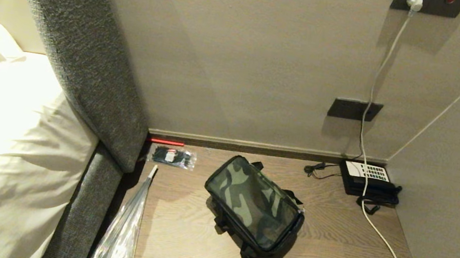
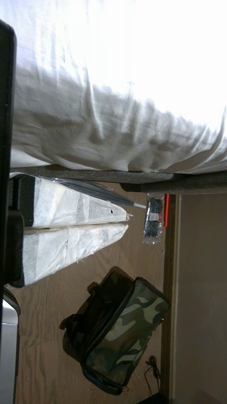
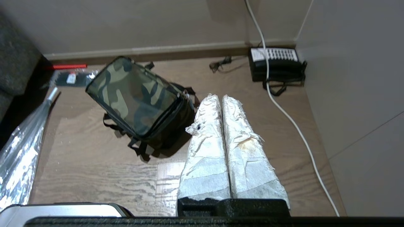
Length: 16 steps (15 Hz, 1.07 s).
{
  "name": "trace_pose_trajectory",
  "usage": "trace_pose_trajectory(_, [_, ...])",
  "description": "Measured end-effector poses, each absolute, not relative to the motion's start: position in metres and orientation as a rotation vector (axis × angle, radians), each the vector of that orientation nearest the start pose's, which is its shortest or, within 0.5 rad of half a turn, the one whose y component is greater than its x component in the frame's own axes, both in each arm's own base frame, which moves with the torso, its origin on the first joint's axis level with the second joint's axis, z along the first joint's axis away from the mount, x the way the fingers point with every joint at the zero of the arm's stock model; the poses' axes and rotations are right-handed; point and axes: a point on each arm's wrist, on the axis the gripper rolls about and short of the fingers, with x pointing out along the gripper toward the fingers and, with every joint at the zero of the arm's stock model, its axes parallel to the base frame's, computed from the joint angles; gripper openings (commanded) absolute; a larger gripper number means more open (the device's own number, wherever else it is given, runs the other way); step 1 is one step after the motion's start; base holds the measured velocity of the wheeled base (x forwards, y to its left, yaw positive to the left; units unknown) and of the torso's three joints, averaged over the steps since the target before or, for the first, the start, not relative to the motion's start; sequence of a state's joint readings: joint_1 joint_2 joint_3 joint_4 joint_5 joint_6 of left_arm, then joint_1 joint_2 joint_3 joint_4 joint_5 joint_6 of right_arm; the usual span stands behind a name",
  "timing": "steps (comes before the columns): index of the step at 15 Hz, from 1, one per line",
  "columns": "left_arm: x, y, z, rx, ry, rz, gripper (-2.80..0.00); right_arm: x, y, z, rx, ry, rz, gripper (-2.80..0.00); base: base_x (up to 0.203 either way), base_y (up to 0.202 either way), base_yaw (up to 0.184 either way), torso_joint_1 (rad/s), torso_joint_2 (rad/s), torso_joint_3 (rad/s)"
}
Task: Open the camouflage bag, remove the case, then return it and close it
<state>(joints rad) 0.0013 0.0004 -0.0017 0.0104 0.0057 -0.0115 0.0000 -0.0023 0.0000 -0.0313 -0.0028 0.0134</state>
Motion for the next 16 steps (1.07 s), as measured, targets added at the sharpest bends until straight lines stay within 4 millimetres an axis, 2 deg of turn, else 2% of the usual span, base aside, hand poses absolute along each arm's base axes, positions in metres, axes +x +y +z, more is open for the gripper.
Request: trace_pose_trajectory(16, [-0.0229, 0.0001, 0.0749, -0.012, 0.009, 0.007, -2.8, -0.023, -0.0001, 0.0787, 0.013, -0.034, -0.003, -2.8, 0.0, 0.0, 0.0, 0.003, 0.0, 0.204])
